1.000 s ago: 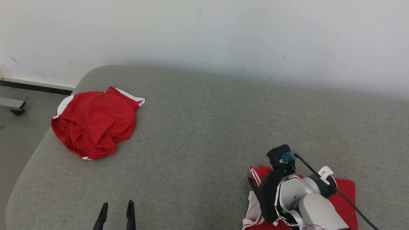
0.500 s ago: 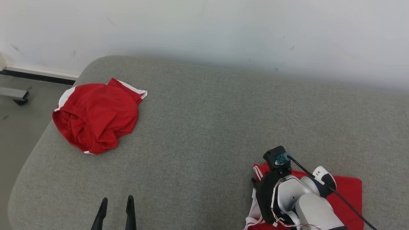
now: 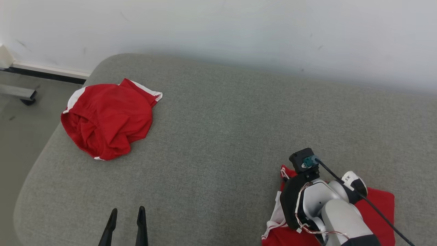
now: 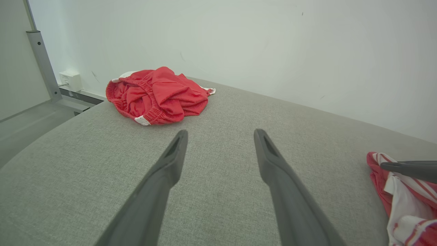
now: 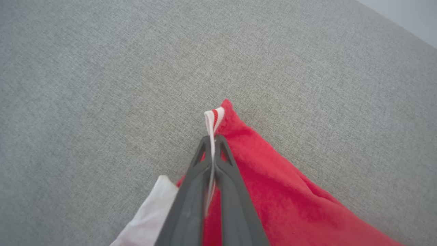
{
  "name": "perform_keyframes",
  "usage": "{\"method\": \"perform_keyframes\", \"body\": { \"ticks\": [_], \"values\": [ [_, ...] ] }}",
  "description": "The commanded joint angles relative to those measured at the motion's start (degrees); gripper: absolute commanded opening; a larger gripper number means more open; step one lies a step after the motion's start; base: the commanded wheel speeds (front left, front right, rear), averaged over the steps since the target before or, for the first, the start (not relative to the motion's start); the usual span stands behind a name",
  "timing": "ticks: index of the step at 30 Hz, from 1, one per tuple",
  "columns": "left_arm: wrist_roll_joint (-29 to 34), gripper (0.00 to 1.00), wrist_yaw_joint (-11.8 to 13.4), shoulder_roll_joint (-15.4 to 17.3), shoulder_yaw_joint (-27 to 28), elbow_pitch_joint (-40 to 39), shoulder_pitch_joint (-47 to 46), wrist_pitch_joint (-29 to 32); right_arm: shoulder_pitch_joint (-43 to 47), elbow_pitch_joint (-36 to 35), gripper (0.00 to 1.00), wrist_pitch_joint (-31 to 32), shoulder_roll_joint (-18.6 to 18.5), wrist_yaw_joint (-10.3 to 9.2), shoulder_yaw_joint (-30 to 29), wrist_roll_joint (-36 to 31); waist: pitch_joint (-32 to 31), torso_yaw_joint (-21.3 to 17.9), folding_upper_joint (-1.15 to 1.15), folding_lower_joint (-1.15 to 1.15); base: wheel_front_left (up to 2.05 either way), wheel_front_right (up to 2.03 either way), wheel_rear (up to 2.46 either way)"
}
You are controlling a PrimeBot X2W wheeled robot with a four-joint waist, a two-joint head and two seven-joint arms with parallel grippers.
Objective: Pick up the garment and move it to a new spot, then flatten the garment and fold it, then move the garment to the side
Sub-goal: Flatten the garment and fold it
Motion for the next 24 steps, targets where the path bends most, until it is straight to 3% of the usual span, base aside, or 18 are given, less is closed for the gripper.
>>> {"method": "perform_keyframes", "body": {
  "ticks": [1,10,12,16,24],
  "values": [
    [-0.4,1.0,0.0,-0.1,-0.1,0.0,-0.6,-0.2,-0.9,0.3,0.0,-0.3,0.0,-0.15,-0.4,-0.2,0.3,0.3,-0.01,0.0,0.0,0.0,0.0],
    [-0.7,1.0,0.3,-0.1,-1.1,0.3,-1.2,-0.2,-3.7,3.9,0.01,-2.0,0.0,-0.15,-3.8,-0.7,1.8,2.0,-0.01,0.0,0.0,0.0,0.0],
    [-0.8,1.0,0.2,-0.1,-1.0,0.5,-1.4,-0.2,-4.3,4.6,1.0,-2.6,0.0,-0.15,-3.7,-0.1,2.0,2.3,-0.01,0.0,0.0,0.0,0.0],
    [-0.8,1.0,0.3,-0.1,-0.7,0.8,-1.7,-0.2,-4.2,4.9,1.0,-3.7,0.0,-0.15,-1.7,3.5,1.9,2.4,-0.01,0.0,0.0,0.0,0.0],
    [0.0,1.0,0.3,-0.1,0.6,0.5,0.3,-0.2,-2.6,-1.6,1.0,-6.4,0.1,-0.15,4.1,16.7,-1.7,-1.1,-0.01,0.0,0.0,0.0,0.0]
  ]
}}
